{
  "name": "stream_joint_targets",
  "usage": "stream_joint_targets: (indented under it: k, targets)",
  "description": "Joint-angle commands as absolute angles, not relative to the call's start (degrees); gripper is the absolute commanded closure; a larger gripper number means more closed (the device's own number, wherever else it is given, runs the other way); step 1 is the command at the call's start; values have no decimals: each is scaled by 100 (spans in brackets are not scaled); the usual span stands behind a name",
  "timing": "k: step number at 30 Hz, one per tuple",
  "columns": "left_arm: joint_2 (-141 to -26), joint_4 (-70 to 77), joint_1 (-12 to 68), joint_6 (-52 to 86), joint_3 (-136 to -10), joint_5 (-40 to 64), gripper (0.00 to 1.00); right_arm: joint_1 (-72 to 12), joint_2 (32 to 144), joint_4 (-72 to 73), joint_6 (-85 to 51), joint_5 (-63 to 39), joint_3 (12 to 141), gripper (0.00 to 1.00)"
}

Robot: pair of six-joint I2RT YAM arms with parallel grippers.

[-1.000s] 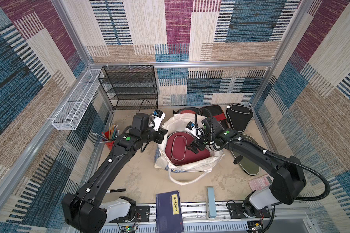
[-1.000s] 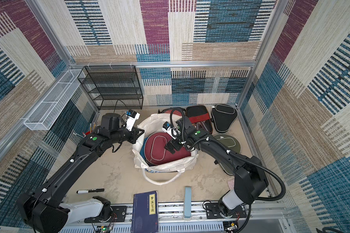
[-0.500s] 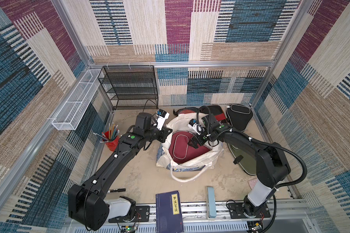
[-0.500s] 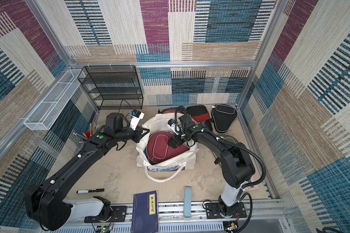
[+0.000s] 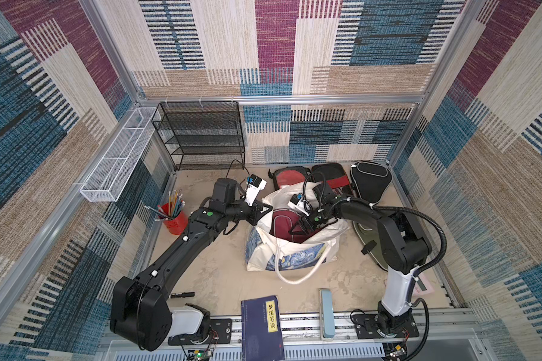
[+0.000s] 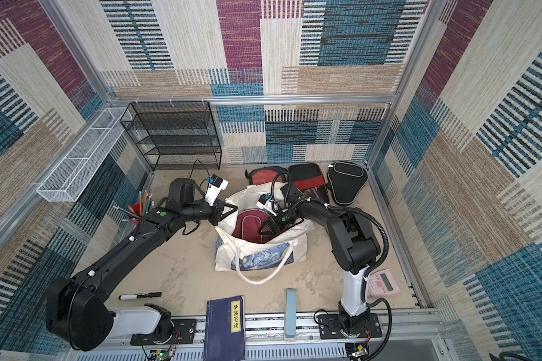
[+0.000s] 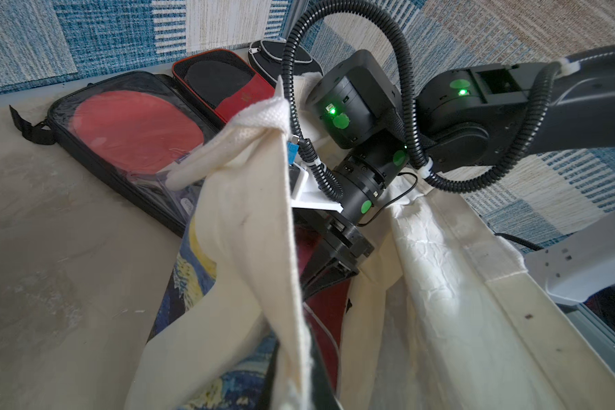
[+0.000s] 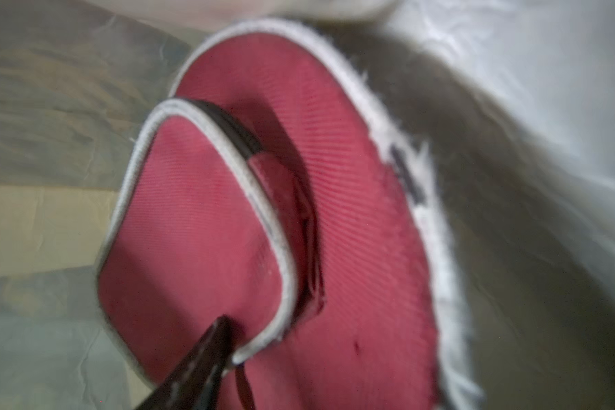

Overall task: Remove the ping pong set from the canvas bag
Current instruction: Pick up the ping pong set from the canvas bag.

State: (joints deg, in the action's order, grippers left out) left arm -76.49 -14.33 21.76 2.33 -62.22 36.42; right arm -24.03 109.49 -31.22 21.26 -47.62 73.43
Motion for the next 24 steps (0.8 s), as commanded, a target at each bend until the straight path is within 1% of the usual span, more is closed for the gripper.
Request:
stream_joint_targets:
  k: [1,2,5,6,7,9,10,13,19,24]
  targets:
    - [-7568,-455,2128,-53,-6225,4114,100,-2411,10828,-3573,2342,-4712,7287,65]
    - [-7550,-482,2127,-69,-6220,4081,100,-2408,10745,-3594,2322,-4637,7295,73]
    - [-7465,-574,2096,-103,-6203,3844,100,-2408,10433,-3625,2246,-4493,7321,91]
    - [-7432,-621,2087,-108,-6204,3697,100,-2406,10333,-3605,2194,-4431,7323,97]
    - [-7390,-669,2077,-120,-6181,3530,100,-2408,10213,-3569,2140,-4350,7313,100]
    - [-7300,-765,2065,-161,-6168,3358,100,-2410,9931,-3495,2002,-4244,7285,100]
    - [-7253,-810,2049,-171,-6150,3112,100,-2412,9786,-3443,1932,-4189,7242,100]
    - [-7166,-995,2000,-247,-6145,3033,100,-2417,9295,-3289,1756,-4084,7070,100]
    - [-7193,-1349,1917,-362,-6186,3122,100,-2435,8519,-3291,1539,-3836,6848,100]
    - [-7438,-1974,1901,-572,-6493,3177,100,-2505,8112,-3246,1383,-3600,6921,100]
